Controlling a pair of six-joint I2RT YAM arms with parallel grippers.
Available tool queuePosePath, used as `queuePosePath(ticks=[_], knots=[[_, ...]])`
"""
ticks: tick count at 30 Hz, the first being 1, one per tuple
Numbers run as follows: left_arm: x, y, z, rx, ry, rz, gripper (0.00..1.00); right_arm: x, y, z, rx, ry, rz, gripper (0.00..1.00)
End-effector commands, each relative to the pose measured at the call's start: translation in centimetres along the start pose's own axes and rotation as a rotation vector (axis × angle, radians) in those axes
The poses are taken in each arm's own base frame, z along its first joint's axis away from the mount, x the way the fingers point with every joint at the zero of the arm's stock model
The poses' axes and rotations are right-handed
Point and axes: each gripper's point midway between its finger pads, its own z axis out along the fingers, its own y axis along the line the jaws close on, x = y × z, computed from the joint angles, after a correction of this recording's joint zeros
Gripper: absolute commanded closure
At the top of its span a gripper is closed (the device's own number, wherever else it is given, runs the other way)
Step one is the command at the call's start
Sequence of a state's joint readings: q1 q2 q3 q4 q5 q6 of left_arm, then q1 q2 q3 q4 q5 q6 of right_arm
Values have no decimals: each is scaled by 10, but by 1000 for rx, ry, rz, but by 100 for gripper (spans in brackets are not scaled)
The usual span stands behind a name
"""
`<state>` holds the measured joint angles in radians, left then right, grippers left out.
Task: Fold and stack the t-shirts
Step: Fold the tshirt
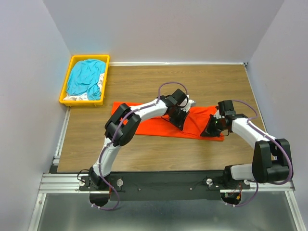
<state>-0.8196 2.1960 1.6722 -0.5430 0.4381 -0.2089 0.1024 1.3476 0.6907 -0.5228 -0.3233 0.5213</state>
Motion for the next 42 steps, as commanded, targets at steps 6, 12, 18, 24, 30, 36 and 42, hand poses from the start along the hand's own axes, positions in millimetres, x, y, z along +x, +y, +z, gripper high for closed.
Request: queuePosePath(ticks=[6, 12, 18, 24, 30, 36, 42], knots=[[7, 17, -29, 10, 24, 3, 100, 27, 7, -1, -87, 131, -35, 97], [-3, 17, -34, 38, 13, -9, 100, 15, 20, -4, -124, 134, -61, 97], [-30, 15, -42, 57, -26, 2, 100, -12, 27, -3, -96, 88, -66, 97], [-55, 16, -47, 77, -63, 1, 100, -47, 30, -2, -38, 13, -76, 97], [-66, 28, -39, 117, -70, -42, 100, -70, 21, 5, 54, -30, -61, 98], [-63, 34, -28, 153, -48, -64, 100, -87, 18, 4, 100, -76, -53, 98], [-52, 36, -22, 162, -20, -76, 100, -111, 27, 1, 105, -124, -84, 98]])
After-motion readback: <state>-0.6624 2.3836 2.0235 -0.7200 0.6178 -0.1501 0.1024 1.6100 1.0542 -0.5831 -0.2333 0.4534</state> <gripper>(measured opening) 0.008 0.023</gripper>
